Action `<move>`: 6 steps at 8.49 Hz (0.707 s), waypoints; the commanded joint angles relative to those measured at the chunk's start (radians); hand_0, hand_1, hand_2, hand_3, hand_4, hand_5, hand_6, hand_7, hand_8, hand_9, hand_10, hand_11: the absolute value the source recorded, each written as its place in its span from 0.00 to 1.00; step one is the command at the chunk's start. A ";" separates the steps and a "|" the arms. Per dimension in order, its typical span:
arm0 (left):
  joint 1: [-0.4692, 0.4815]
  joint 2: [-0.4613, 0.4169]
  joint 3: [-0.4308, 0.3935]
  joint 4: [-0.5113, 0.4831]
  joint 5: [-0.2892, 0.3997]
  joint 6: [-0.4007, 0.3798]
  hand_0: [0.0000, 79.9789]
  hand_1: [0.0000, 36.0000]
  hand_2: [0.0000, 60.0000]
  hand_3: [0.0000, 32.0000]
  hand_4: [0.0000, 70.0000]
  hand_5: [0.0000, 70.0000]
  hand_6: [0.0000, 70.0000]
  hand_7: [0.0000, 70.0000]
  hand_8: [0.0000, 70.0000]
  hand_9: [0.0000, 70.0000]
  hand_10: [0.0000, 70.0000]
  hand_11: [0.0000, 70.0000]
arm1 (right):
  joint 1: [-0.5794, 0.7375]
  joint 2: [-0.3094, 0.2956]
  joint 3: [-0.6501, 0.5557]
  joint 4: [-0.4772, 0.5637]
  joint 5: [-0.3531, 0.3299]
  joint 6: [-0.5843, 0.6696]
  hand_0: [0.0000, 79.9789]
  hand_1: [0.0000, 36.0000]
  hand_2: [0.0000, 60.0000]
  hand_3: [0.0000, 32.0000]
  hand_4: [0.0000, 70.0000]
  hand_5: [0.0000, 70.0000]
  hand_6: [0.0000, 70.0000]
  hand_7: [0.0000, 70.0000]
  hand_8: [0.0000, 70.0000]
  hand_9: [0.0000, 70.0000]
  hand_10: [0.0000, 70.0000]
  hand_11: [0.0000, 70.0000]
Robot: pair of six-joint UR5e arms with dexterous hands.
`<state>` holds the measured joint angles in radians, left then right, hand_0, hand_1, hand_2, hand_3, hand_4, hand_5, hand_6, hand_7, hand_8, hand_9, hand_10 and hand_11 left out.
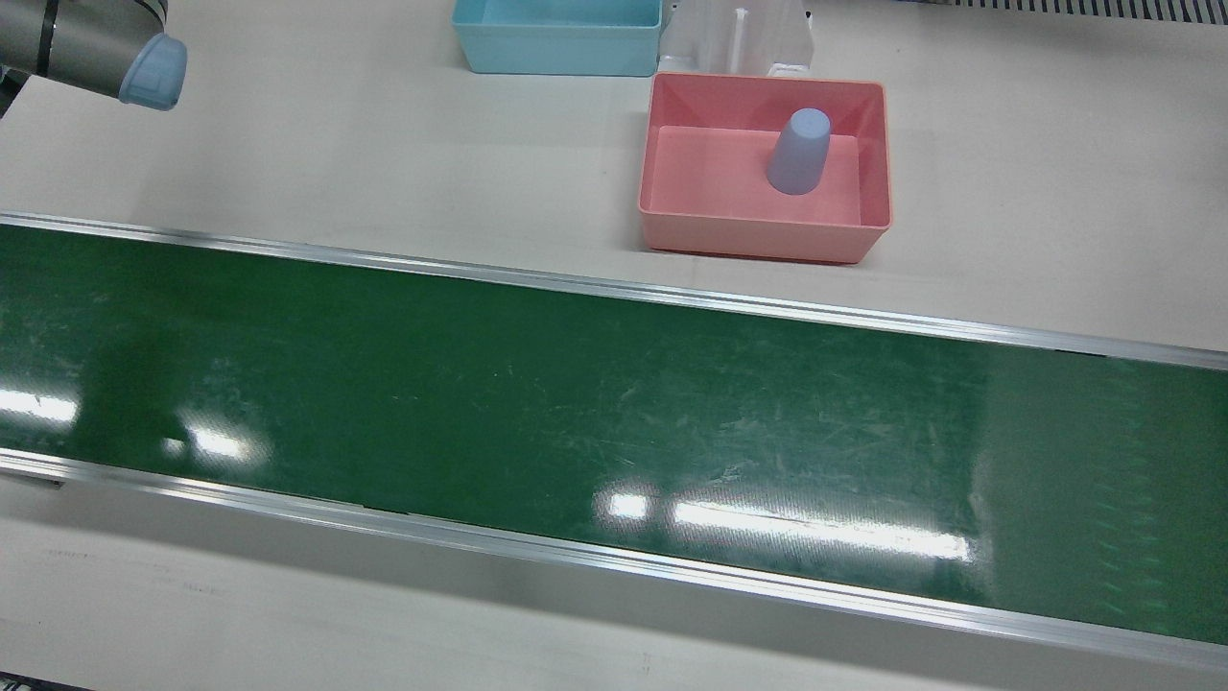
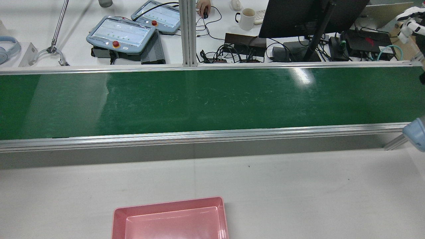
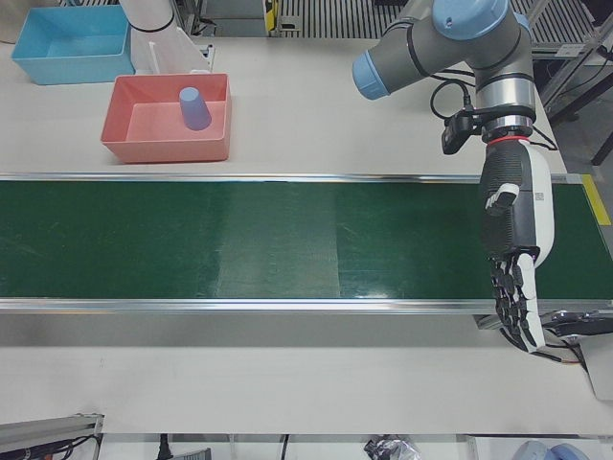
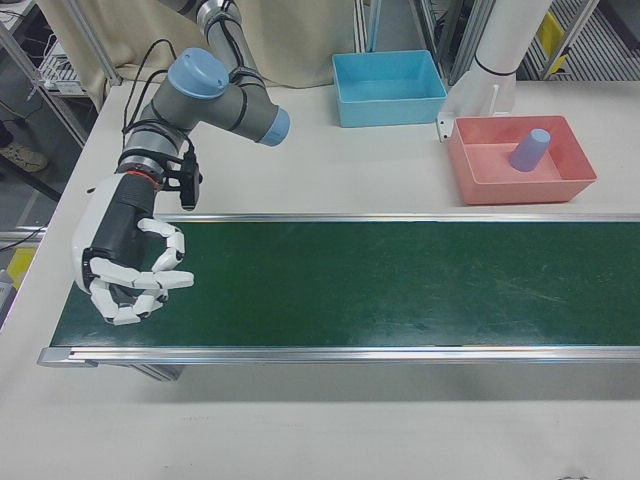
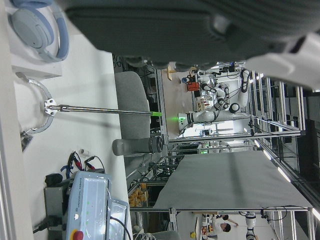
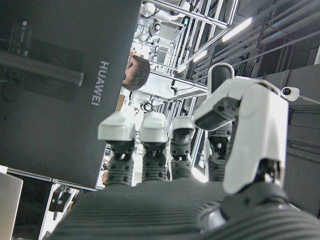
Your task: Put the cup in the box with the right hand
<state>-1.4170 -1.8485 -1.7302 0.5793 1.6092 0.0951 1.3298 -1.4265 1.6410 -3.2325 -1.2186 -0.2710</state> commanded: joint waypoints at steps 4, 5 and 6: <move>0.000 0.000 -0.002 0.002 0.000 0.000 0.00 0.00 0.00 0.00 0.00 0.00 0.00 0.00 0.00 0.00 0.00 0.00 | 0.169 0.047 -0.101 -0.078 -0.091 0.003 0.76 1.00 1.00 0.00 1.00 0.27 0.66 1.00 1.00 1.00 0.91 1.00; 0.000 0.000 -0.002 0.002 0.000 0.000 0.00 0.00 0.00 0.00 0.00 0.00 0.00 0.00 0.00 0.00 0.00 0.00 | 0.195 0.067 -0.143 -0.079 -0.132 0.004 0.78 1.00 1.00 0.00 1.00 0.28 0.67 1.00 1.00 1.00 0.95 1.00; 0.000 0.000 -0.002 0.001 0.000 0.000 0.00 0.00 0.00 0.00 0.00 0.00 0.00 0.00 0.00 0.00 0.00 0.00 | 0.215 0.083 -0.170 -0.079 -0.163 0.007 0.81 1.00 1.00 0.00 1.00 0.29 0.68 1.00 1.00 1.00 0.98 1.00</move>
<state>-1.4174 -1.8485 -1.7316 0.5808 1.6092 0.0951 1.4921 -1.3761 1.5384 -3.3047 -1.3129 -0.2682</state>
